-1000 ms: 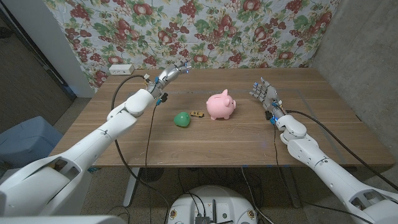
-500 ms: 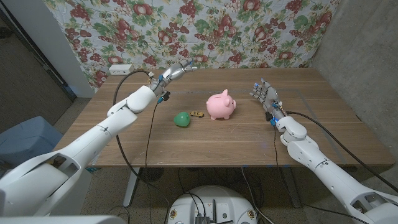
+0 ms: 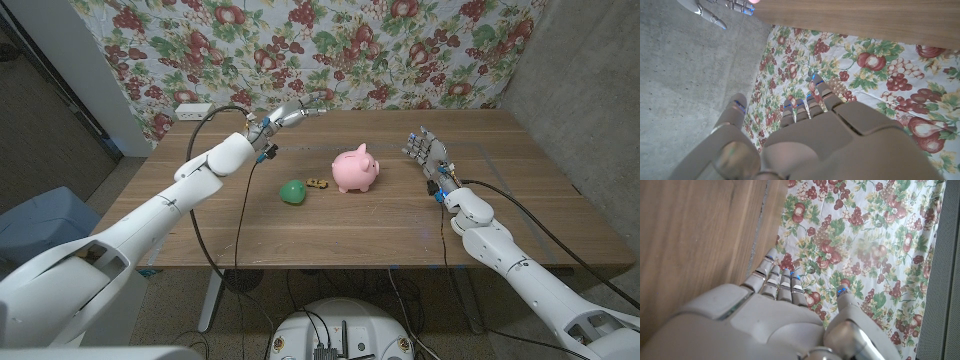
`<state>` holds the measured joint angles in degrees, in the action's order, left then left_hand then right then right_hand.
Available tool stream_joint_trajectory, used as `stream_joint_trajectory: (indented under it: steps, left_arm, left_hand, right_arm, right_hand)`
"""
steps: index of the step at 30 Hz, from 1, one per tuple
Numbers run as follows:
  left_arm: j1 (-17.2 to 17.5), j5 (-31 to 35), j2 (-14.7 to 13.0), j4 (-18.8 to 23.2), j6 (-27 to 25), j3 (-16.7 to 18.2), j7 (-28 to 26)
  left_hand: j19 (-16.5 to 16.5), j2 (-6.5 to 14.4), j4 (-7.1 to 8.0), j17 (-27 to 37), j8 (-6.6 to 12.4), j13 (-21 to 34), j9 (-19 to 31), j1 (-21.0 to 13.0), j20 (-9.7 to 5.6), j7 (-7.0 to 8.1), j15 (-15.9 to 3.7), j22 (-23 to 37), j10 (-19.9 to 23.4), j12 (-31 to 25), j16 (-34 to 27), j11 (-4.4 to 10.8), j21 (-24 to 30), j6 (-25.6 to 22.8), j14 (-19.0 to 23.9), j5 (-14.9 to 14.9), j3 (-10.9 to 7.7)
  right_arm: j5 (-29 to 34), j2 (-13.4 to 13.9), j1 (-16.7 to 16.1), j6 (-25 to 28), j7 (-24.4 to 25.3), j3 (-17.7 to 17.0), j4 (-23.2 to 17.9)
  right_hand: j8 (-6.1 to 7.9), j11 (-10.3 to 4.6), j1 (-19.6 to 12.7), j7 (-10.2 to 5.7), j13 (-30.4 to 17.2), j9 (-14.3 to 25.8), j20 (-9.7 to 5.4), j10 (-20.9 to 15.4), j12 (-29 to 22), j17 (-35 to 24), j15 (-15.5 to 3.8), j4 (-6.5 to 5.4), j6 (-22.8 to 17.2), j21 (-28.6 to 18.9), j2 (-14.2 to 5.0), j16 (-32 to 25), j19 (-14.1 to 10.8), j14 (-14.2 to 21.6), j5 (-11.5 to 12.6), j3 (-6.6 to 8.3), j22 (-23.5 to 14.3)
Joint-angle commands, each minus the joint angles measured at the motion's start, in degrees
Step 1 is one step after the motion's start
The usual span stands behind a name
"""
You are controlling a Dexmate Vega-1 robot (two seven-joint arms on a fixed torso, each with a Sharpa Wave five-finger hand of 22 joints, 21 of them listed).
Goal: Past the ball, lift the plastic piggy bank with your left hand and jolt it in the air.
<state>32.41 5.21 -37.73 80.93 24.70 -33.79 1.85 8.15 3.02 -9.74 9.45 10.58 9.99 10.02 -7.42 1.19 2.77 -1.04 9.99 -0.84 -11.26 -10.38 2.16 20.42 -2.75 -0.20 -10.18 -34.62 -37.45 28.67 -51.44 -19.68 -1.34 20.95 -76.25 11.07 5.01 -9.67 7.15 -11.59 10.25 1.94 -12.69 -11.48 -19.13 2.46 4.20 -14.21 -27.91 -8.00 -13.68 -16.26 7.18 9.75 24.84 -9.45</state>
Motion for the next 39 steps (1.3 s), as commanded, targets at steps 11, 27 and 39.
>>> stream_joint_trajectory:
  steps: [11,27,39]
  left_arm:
    - [-2.01,5.62,-0.42,1.76,1.50,-1.84,2.20]
    - [-3.12,8.62,-0.30,2.59,2.50,-3.01,3.75]
    - [-4.06,11.80,-0.03,3.36,1.17,-4.02,4.37]
  left_hand:
    - [0.44,-0.47,0.02,0.22,-0.16,0.23,0.07,-0.31,-0.04,0.24,-0.54,0.20,-0.44,0.35,0.19,0.56,-0.62,0.55,-0.04,0.14,0.27]
    - [0.45,-0.48,0.06,0.22,-0.07,0.25,0.09,-0.49,-0.21,0.09,-0.71,0.22,-0.49,0.37,0.27,0.71,-1.04,0.62,-0.36,0.13,0.37]
    - [0.31,-0.50,0.04,0.22,-0.08,0.26,0.11,-0.67,0.09,0.26,-0.83,0.23,-0.55,0.38,0.29,1.04,-1.41,0.83,-0.53,0.14,0.42]
  right_arm:
    - [-0.04,-0.57,-1.01,-1.25,0.21,-0.09,-0.23]
    - [0.11,-0.40,-2.46,-2.40,0.90,-0.56,-1.16]
    - [0.06,-0.08,-3.33,-2.44,1.68,-1.01,-2.04]
  right_hand:
    - [0.07,-0.13,0.08,-0.12,-0.16,0.30,0.17,-0.52,-0.26,0.16,-0.06,0.33,-0.63,0.76,-0.36,-0.13,-0.67,0.47,0.41,0.14,-0.21]
    - [0.06,-0.15,0.13,-0.10,-0.15,0.30,0.17,-0.66,-0.29,0.23,-0.09,0.37,-0.69,1.19,-0.37,-0.14,-0.83,0.46,0.41,0.12,-0.22]
    - [0.03,-0.15,0.15,-0.16,-0.15,0.30,0.23,-0.61,-0.25,0.30,-0.05,0.40,-0.63,1.51,-0.39,-0.16,-0.95,0.47,0.42,0.11,-0.23]
